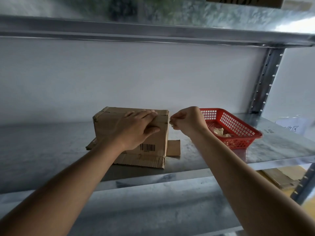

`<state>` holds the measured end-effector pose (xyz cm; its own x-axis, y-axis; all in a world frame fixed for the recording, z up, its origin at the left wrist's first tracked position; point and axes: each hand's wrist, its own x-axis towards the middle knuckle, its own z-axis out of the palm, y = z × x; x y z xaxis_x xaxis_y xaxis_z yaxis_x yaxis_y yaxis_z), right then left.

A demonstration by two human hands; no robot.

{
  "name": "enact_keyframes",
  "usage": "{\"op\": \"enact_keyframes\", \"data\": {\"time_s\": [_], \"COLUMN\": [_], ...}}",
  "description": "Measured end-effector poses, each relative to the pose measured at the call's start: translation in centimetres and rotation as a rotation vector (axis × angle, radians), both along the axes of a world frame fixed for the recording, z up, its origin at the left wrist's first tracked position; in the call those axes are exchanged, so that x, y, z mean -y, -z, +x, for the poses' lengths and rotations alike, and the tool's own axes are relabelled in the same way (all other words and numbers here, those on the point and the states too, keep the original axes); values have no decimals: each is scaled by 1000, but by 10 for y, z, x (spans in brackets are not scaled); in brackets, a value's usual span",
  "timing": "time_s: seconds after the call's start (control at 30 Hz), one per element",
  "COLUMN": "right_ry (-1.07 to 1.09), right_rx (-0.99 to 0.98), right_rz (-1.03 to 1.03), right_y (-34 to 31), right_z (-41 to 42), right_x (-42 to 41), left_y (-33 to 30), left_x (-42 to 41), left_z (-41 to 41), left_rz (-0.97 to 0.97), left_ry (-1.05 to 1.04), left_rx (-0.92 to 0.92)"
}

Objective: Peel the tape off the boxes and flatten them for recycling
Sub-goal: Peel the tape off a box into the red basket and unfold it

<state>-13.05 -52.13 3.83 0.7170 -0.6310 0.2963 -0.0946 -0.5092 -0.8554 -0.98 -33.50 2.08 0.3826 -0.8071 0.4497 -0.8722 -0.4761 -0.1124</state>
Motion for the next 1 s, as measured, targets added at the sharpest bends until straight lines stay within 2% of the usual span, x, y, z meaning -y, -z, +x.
{"op": "enact_keyframes", "data": {"time_s": [0.27, 0.33, 0.47, 0.57, 0.77, 1.0], "right_ry": [50, 60, 52, 64, 40, 41], "right_rx": [53, 81, 94, 86, 104, -16], "right_rz": [95, 175, 339, 260, 246, -49], "right_y": [8, 9, 15, 24, 30, 24], "right_z": [-17, -22, -27, -26, -29, -37], "right_x": [-12, -15, -25, -30, -31, -25], "left_y": [-4, -4, -13, -21, -9, -5], "left_x": [1, 0, 4, 16, 33, 32], "left_z": [-2, -2, -4, -19, -29, -4], "left_rz": [20, 13, 48, 90, -147, -107], "left_ry": [21, 44, 89, 9, -3, 49], "left_rx": [-35, -58, -246, -165, -155, -206]}}
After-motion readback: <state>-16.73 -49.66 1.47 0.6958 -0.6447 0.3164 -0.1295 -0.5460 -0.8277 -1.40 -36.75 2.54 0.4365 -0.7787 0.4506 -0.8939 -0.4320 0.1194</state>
